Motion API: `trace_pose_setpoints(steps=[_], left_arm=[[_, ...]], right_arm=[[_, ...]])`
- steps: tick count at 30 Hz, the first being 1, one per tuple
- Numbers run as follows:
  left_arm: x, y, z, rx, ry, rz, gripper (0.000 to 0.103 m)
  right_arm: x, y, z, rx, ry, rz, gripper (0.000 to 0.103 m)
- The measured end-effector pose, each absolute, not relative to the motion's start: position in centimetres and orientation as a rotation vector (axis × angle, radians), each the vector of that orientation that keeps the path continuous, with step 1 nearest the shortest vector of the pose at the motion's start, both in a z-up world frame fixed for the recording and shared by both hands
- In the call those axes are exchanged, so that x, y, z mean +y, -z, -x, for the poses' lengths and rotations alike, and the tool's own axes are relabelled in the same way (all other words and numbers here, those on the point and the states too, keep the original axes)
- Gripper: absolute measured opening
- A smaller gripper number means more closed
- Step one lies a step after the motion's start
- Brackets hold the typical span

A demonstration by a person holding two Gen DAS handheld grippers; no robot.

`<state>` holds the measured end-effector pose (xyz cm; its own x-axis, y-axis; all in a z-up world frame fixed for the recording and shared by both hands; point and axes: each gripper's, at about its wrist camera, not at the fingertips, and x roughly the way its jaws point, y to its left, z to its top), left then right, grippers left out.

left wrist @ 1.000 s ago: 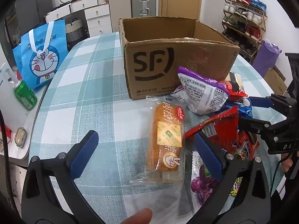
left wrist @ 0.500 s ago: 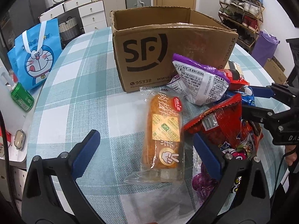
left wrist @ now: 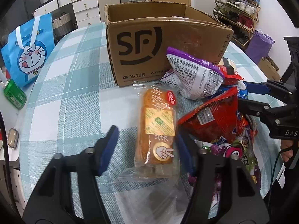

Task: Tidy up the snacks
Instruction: 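Grasp the wrapped bread loaf with the left tool while the right tool grasps the blue Oreo pack, then carry the bread loaf and Oreo pack into the box and open both tools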

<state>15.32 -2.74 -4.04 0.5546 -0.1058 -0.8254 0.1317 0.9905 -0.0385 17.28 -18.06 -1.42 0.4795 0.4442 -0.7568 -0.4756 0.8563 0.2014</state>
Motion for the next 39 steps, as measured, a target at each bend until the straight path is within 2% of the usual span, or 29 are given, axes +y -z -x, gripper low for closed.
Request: trace_pose_setpoints(steps=[1, 2, 13, 18, 22, 23, 36, 39], left_arm=[[-2.8, 4.0, -15.3, 0.973, 0.147, -0.032, 0.038], [-2.9, 4.1, -15.2, 0.973, 0.151, -0.037, 0.034], [-3.1, 3.1, -14.6, 0.935, 0.154, -0.050, 0.033], [-3.1, 2.6, -14.3, 0.929, 0.152, -0.038, 0.034], [-2.9, 2.8, -14.4, 0.935, 0.149, -0.025, 0.034], [-2.9, 2.8, -14.5, 0.936, 0.149, -0.023, 0.034], [-3.1, 3.5, -14.9, 0.934, 0.158, -0.029, 0.034], [-3.2, 3.5, -14.9, 0.932, 0.159, -0.031, 0.034]], right_arm=[[-18.1, 1.4, -17.2, 0.911, -0.561, 0.042, 0.053], [-18.2, 1.3, -17.2, 0.912, -0.568, 0.044, 0.044], [-19.0, 0.6, -17.0, 0.892, -0.584, 0.046, 0.032], [-19.5, 0.7, -17.3, 0.911, -0.577, 0.043, 0.034], [-19.5, 1.0, -17.4, 0.906, -0.558, 0.036, 0.054], [-19.4, 1.2, -17.5, 0.910, -0.551, 0.030, 0.055], [-18.4, 2.6, -18.5, 0.916, -0.519, -0.001, 0.055], [-18.3, 2.5, -18.2, 0.900, -0.517, 0.003, 0.053]])
